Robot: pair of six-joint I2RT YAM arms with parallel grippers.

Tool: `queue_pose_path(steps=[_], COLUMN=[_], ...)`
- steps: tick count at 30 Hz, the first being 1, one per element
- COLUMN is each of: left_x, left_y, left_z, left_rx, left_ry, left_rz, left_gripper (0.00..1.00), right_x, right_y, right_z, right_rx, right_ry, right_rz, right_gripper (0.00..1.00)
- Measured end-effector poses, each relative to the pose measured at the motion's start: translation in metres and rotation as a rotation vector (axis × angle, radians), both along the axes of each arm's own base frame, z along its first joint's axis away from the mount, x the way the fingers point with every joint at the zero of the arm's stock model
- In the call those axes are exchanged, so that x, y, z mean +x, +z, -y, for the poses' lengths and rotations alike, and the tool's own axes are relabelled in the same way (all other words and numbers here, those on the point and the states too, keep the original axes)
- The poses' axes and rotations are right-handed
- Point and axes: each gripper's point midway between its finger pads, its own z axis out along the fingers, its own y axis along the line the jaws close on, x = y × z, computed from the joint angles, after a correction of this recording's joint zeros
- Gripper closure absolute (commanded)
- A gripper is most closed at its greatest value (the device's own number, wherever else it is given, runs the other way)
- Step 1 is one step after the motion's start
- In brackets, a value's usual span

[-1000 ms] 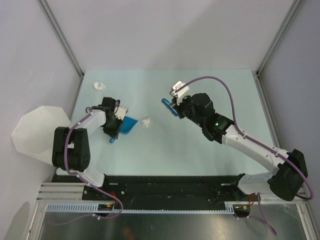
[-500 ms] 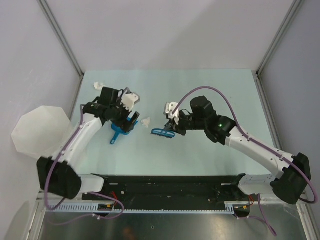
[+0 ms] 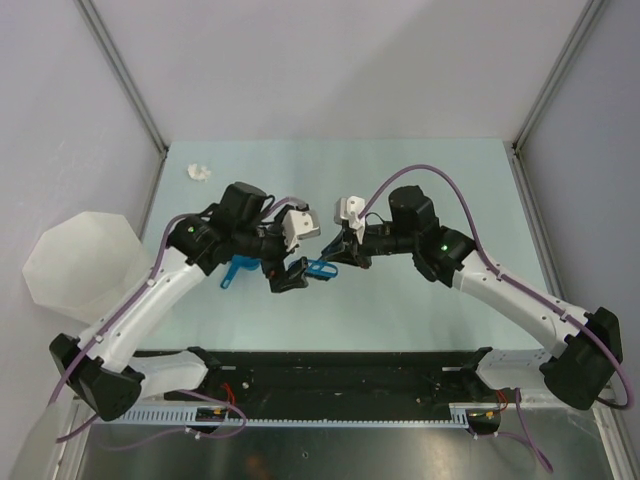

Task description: Sweep away the paper scraps from the table

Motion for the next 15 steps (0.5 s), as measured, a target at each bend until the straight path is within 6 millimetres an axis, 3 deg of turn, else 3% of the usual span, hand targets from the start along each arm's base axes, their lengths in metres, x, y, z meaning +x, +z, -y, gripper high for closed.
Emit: queue_pose_path(steps=[2,3,5,6,7,8,11,12,14,15], left_x=[0.003,0.006,0.013,0.016,0.016,0.014,0.005,0.004,0.004,0.004], left_y=[-0.004,-0.006,-0.012,-0.017,-0.02,-0.023,-0.025,-0.025,-0.024,-0.023], left_z=[0.001,0.001,0.003,0.003,0.004,0.004,0.009,0.009,0.01,0.011], left_rx=[0.016,0.029,0.05,0.064,0.07,0.074,0.075,0.073,0.065,0.062], left_ry=[0.003,0.013,0.031,0.037,0.041,0.039,-0.007,-0.01,-0.013,-0.011], left_rz=[-0.008,-0.011,-0.027,-0.035,-0.053,-0.074,-0.089,-0.092,-0.095,-0.097], left_gripper=[0.17,0.35,0.55,0.79,0.91,1.0,1.0,1.0,1.0,1.0], right_x=[-0.004,-0.006,-0.011,-0.012,-0.011,-0.009,0.001,0.0,0.001,0.004], right_y=[0.003,0.004,0.006,0.007,0.007,0.007,0.005,0.006,0.006,0.006], right_z=[-0.002,-0.003,-0.004,-0.004,-0.004,-0.003,0.002,0.002,0.003,0.004], right_rx=[0.013,0.019,0.029,0.031,0.03,0.028,0.023,0.024,0.024,0.026], right_ry=[0.022,0.035,0.056,0.061,0.056,0.044,0.006,0.004,-0.015,-0.029], right_rz=[-0.004,-0.006,-0.009,-0.012,-0.009,-0.007,-0.013,-0.017,-0.033,-0.04], right_gripper=[1.0,1.0,1.0,1.0,1.0,1.0,0.96,0.64,0.42,0.19])
